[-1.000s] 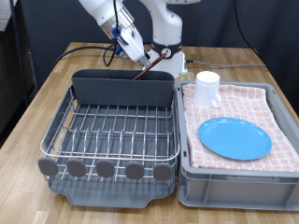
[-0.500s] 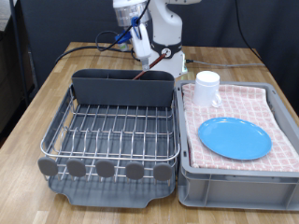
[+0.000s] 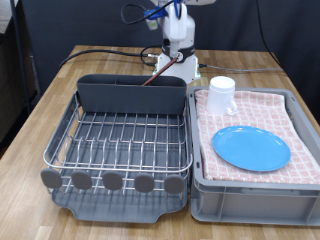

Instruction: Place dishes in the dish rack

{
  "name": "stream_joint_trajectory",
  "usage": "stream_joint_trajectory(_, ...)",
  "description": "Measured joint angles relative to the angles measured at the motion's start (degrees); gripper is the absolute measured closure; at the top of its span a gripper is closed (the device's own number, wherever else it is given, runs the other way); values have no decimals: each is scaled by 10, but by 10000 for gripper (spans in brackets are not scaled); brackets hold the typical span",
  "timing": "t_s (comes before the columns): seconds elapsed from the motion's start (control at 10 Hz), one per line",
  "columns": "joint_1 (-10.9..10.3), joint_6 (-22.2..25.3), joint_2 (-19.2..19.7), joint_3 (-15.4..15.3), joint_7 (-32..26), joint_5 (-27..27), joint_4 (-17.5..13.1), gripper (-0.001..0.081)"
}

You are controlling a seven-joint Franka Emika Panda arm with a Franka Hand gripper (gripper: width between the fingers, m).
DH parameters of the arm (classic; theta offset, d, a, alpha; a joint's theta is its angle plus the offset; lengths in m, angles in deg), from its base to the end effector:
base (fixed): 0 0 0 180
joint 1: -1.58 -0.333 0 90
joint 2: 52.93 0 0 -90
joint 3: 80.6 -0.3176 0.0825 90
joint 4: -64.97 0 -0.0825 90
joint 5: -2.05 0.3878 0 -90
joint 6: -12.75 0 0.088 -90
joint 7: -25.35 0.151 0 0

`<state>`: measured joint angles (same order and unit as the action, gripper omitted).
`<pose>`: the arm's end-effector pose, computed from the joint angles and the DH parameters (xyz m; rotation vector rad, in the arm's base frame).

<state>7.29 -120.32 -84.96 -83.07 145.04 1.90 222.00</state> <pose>0.3741 -0.0233 0.3538 -1.4441 2.6663 -0.1449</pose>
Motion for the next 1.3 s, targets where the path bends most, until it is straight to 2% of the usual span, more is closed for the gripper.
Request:
stream_joint_trajectory(0.3,-34,63,-26,-9,-41,3,-46,4)
stream_joint_trajectory(0.6,-77,88,-11,-16,-63,17,-99,4)
stream_joint_trajectory(0.8,-105,59,25,-19,-81,42,-121,4)
stream_joint_trajectory(1.0,-122,11,70,-19,-99,58,-131,4)
stream_joint_trajectory(1.1,-125,-4,91,-19,-107,59,-142,4)
stream_joint_trajectory(1.3,-125,8,92,-19,-114,55,-144,4)
